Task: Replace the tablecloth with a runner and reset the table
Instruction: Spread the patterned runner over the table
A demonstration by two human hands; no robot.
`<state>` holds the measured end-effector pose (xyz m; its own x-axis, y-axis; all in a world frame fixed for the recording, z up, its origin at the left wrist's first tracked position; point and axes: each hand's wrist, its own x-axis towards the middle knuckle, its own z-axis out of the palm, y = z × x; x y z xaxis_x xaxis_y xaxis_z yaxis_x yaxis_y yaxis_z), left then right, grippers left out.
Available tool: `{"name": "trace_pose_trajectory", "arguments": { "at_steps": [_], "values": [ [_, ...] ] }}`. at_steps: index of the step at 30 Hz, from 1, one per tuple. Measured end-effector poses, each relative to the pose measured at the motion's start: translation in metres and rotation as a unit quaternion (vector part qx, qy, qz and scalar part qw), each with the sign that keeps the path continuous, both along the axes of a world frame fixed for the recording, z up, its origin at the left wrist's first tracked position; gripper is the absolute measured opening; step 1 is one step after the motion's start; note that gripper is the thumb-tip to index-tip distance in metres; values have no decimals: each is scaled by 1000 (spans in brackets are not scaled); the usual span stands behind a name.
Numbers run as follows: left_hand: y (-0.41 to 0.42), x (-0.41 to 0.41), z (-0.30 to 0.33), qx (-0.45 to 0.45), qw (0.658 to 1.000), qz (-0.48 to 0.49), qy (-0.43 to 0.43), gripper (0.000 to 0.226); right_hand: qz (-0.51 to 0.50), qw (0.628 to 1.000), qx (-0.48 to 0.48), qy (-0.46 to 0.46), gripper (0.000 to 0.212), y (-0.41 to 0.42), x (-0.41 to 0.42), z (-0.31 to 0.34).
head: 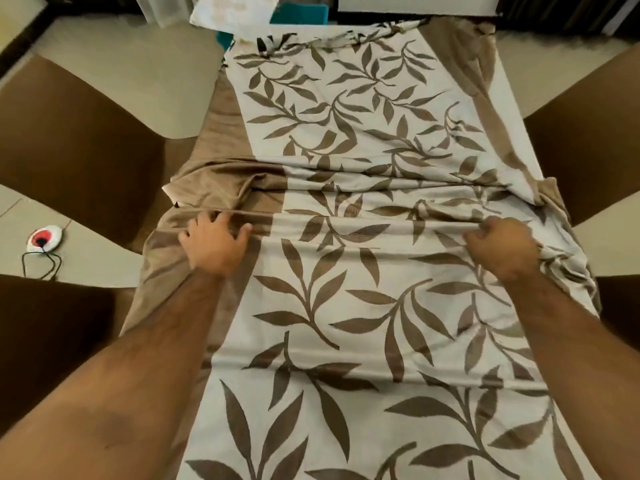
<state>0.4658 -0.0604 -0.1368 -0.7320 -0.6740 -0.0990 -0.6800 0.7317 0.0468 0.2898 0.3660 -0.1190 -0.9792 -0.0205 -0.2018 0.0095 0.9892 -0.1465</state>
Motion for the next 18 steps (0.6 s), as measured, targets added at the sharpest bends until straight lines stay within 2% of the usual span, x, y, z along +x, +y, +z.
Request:
{"name": "trace_pose_trajectory", "arguments": {
  "at_steps": [2, 6, 14, 18],
  "values": [
    [-5, -12, -4, 22, 1000, -12, -13, 61, 7, 998, 25, 58, 57, -3, -11, -2],
    [-10, -40, -14, 104, 992, -19, -68, 79, 62, 992, 71, -82, 86, -10, -30, -24],
    [-34, -103, -30, 66, 996, -31, -54, 89, 63, 993, 85, -50, 93, -28, -85, -44],
    [-42, -114, -38, 60, 997, -31, -22, 91, 87, 995, 53, -23, 100, -25, -105, -49]
  ]
}}
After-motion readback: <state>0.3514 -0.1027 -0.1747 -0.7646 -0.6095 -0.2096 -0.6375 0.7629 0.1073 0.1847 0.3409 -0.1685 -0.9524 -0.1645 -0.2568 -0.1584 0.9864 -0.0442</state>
